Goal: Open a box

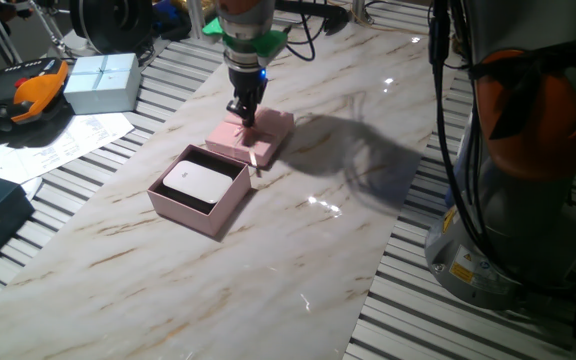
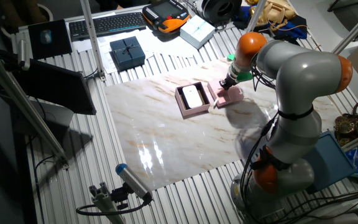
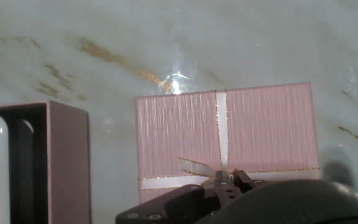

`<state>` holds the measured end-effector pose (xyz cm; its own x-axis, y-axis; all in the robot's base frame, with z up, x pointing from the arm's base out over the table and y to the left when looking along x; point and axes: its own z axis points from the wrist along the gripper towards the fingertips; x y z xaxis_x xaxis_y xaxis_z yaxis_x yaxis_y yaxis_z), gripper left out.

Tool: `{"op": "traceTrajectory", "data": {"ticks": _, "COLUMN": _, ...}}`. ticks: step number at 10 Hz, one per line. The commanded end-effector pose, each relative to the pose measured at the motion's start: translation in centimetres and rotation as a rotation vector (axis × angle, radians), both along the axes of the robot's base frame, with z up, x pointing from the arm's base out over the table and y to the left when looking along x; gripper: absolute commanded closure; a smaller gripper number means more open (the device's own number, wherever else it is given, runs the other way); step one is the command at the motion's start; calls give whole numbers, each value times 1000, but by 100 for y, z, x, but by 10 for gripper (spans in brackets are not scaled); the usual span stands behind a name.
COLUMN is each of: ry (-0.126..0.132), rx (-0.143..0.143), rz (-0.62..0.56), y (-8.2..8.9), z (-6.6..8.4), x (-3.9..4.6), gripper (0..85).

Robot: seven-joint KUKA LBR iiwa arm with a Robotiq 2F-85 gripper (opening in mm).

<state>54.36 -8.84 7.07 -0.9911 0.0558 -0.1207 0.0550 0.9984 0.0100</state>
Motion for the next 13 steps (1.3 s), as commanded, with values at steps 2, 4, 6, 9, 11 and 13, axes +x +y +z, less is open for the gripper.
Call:
{"op": "traceTrajectory", "data": {"ticks": 2, "ry": -6, "rx": 8, "rz": -5, "y": 7, "z": -49, "x": -33, "gripper": 680}}
{"op": "traceTrajectory", "data": {"ticks": 4, "ry": -8, "rx": 9, "rz": -8, "y": 9, "z": -5, "x": -41, "gripper": 680}}
{"op": "traceTrajectory", "data": {"ticks": 6, "ry": 9, "rx": 26, "rz": -10, "y": -5, "z": 115, "x": -52, "gripper": 680}}
{"op": "traceTrajectory", "data": {"ticks": 9, "ry": 41, "rx": 22, "rz": 6, "y": -5, "z": 356, "x": -49, "gripper": 680}}
{"op": "traceTrajectory", "data": {"ticks": 11, "ry": 55, "rx": 13, "rz": 27, "y": -6, "z": 536, "x": -29, "gripper": 850}}
{"op": "traceTrajectory", "data": {"ticks": 13, "ry": 57, "rx": -4, "rz": 28, "y": 82, "z": 723, "x": -33, "gripper": 850}}
